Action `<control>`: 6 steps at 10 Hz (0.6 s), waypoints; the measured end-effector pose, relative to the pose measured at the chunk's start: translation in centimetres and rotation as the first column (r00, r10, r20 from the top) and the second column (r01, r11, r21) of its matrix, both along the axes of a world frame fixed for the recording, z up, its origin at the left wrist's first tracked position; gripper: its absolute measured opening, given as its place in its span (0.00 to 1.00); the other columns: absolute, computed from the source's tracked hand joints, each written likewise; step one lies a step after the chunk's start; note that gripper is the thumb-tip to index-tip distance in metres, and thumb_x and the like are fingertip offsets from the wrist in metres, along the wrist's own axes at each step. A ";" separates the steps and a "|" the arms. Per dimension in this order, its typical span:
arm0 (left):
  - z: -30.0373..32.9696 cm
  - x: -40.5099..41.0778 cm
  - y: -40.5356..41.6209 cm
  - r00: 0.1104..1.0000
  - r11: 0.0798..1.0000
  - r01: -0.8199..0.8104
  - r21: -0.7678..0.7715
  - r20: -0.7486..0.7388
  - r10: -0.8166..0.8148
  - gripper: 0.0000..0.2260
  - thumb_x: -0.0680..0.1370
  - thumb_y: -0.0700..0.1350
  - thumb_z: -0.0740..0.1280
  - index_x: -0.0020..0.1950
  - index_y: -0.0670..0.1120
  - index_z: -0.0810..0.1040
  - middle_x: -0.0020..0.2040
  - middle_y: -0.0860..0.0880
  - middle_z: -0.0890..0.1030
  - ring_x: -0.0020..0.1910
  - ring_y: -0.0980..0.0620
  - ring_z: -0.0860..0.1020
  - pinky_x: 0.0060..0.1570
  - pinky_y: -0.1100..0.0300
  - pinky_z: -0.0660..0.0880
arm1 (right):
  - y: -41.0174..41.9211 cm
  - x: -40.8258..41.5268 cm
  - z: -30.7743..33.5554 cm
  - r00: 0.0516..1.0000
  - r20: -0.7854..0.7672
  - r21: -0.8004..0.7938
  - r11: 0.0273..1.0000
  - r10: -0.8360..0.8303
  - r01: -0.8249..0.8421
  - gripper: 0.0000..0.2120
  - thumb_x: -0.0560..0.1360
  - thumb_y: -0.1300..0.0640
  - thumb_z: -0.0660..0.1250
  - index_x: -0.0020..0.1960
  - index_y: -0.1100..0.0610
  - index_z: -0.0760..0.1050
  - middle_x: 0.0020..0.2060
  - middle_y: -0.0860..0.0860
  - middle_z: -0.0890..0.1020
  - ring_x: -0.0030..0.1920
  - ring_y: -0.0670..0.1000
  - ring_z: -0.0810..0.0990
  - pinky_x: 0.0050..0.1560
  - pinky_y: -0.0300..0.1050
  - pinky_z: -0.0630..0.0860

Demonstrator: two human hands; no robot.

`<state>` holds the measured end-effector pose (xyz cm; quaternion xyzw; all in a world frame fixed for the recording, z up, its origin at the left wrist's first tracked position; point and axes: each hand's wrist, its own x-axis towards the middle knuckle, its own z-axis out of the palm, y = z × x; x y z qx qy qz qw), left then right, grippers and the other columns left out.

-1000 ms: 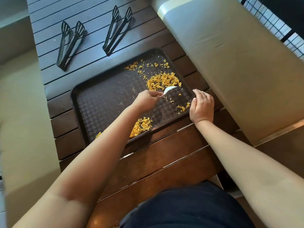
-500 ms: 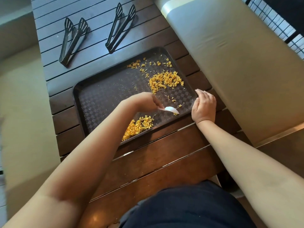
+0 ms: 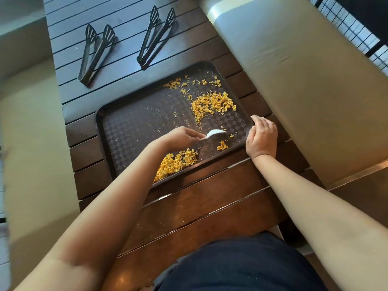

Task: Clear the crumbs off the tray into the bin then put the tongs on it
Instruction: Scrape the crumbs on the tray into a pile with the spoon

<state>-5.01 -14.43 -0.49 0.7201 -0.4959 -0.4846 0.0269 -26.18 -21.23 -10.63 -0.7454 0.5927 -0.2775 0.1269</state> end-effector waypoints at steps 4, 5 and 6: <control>-0.8 -2.1 -1.4 0.999 0.998 0.044 -0.044 0.011 -0.043 0.13 0.80 0.43 0.60 0.60 0.51 0.79 0.41 0.54 0.79 0.30 0.57 0.68 0.27 0.70 0.67 | 0.1 0.0 0.1 1.000 -0.007 0.008 1.000 0.007 -0.006 0.23 0.72 0.56 0.49 0.58 0.64 0.77 0.53 0.59 0.81 0.55 0.62 0.77 0.58 0.55 0.69; -0.2 -1.3 -0.7 0.980 0.985 0.172 -0.020 0.104 -0.169 0.12 0.80 0.43 0.61 0.60 0.53 0.79 0.55 0.53 0.81 0.45 0.56 0.74 0.48 0.61 0.71 | 0.0 0.0 0.1 1.000 0.005 -0.011 1.000 0.004 -0.004 0.23 0.72 0.57 0.50 0.57 0.64 0.77 0.53 0.59 0.81 0.54 0.62 0.77 0.57 0.55 0.70; 0.7 -0.1 -0.1 0.962 0.979 0.203 0.019 0.181 -0.203 0.12 0.80 0.43 0.61 0.60 0.52 0.79 0.53 0.55 0.80 0.45 0.57 0.74 0.52 0.58 0.73 | 0.1 0.0 0.0 1.000 0.005 -0.021 1.000 0.004 -0.004 0.22 0.72 0.57 0.50 0.57 0.64 0.77 0.52 0.59 0.81 0.54 0.62 0.77 0.57 0.55 0.70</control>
